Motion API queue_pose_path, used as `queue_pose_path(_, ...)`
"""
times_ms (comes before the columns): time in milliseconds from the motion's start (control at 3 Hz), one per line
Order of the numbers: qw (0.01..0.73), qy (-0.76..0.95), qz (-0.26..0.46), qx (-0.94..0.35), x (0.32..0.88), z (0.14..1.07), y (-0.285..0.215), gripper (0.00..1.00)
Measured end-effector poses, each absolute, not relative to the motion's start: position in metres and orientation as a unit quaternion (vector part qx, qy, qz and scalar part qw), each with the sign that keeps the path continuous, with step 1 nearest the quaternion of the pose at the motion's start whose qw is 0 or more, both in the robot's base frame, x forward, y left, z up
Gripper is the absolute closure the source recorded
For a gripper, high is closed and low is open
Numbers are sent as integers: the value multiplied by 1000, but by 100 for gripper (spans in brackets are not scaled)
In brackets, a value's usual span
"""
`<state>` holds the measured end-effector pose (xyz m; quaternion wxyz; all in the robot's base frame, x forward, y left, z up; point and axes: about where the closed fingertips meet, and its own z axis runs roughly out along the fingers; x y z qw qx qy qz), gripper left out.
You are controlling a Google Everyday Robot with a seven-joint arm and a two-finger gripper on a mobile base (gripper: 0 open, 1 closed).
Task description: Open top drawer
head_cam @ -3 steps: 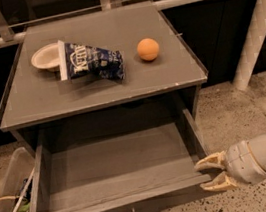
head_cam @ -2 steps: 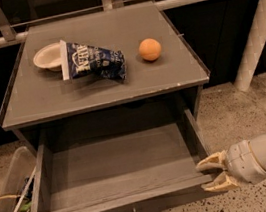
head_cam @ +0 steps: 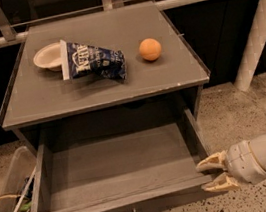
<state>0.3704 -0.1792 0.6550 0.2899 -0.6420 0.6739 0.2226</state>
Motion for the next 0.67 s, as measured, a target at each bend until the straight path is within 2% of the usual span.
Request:
queue_pose_path(333,290,674,223,-642,370,655,-179,13)
queue_pose_path(667,290,674,223,-642,370,655,-179,0)
